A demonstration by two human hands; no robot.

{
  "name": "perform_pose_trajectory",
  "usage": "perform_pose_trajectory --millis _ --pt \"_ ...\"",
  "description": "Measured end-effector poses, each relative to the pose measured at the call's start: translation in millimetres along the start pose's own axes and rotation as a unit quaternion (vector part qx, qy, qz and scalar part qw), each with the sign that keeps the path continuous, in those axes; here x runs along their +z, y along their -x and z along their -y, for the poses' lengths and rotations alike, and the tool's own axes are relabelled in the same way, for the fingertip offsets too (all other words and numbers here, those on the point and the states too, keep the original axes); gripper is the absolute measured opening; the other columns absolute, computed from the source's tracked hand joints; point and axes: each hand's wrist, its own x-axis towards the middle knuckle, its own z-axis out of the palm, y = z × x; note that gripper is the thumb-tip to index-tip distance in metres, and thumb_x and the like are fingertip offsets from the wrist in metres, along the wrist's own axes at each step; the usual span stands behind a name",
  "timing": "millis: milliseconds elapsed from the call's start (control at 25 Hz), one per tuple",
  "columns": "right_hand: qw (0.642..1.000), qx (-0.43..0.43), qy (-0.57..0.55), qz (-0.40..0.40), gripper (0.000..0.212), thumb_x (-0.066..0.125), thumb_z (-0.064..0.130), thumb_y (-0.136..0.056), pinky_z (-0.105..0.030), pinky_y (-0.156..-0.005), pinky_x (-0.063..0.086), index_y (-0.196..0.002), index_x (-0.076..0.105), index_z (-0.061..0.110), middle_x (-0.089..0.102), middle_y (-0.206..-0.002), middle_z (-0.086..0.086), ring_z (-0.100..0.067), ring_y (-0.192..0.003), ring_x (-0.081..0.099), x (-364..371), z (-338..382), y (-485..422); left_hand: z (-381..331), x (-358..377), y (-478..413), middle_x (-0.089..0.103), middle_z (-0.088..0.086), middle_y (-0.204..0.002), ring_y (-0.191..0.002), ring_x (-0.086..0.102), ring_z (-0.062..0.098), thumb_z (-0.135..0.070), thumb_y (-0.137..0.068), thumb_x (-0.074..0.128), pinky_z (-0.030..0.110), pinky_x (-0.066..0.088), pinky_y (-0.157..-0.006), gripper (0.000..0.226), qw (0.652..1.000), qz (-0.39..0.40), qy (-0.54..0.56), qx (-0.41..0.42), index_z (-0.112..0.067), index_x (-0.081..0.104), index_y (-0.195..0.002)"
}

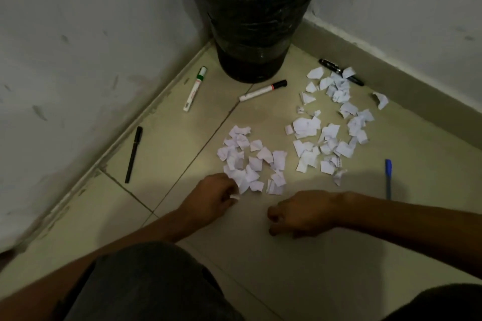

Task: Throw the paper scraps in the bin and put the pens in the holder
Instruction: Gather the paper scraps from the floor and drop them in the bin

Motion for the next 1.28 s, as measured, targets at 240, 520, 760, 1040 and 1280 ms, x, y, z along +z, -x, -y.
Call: perform_pose_trajectory --millis 240,520,760,1040,1280 --pt "0.986 0.09 -0.068 -0.119 0.025 0.044 0.039 -0.1 -0.034 -0.078 0.043 -0.116 0.054 0.022 0.06 -0.109 -0.008 -0.027 -0.101 0.057 -0.4 0.5 -24.4 -12.9 -8.3 -11.6 0.06 -0.008 -0.088 -0.073 0.055 0.006 -0.035 -0.081 0.073 0.022 0.046 -0.068 0.025 0.999 -0.037 0.009 0.025 -0.023 0.066 -0.102" --pt "0.881 0.302 -0.171 -0.32 0.076 0.077 0.052 -0.074 -0.036 -0.079 0.054 -0.139 0.044 0.03 0.047 -0.127 -0.002 -0.021 -0.107 0.054 -0.9 -49.1 18.2 3.0 -34.7 -24.8 0.036 0.005 -0.133 -0.116 0.041 0.02 -0.068 -0.041 0.083 0.035 0.048 -0.094 0.119 0.993 -0.08 -0.018 -0.081 -0.028 0.033 -0.141" --pt "0.862 0.265 -0.246 -0.356 0.072 0.08 0.039 -0.076 -0.039 -0.084 0.05 -0.137 0.047 0.02 0.046 -0.119 -0.01 -0.027 -0.106 0.053 -1.5 -64.3 -15.3 -15.8 -15.9 -65.6 0.047 0.01 -0.125 -0.11 0.043 0.02 -0.057 -0.058 0.076 0.041 0.049 -0.094 0.097 0.998 -0.016 0.06 0.019 -0.016 0.043 -0.139" --pt "0.865 0.372 -0.21 -0.263 0.123 0.083 0.066 -0.053 -0.05 -0.096 0.049 -0.151 0.016 0.036 0.021 -0.153 -0.009 -0.033 -0.136 0.03 -5.6 -46.8 21.2 -14.3 -36.1 -62.1 0.021 0.007 -0.151 -0.136 0.027 0.025 -0.072 -0.049 0.078 0.043 0.043 -0.103 0.129 0.997 -0.045 -0.061 0.006 -0.025 0.015 -0.151" --pt "0.883 0.33 -0.185 -0.279 0.112 0.085 0.053 -0.06 -0.044 -0.094 0.049 -0.149 0.022 0.029 0.026 -0.144 -0.017 -0.038 -0.128 0.036 -14.1 -51.4 -25.6 -19.3 -24.5 -84.8 -0.006 0.017 -0.162 -0.148 0.004 0.037 -0.083 -0.042 0.07 0.054 0.022 -0.116 0.15 0.978 0.038 -0.201 0.035 -0.022 -0.011 -0.153"
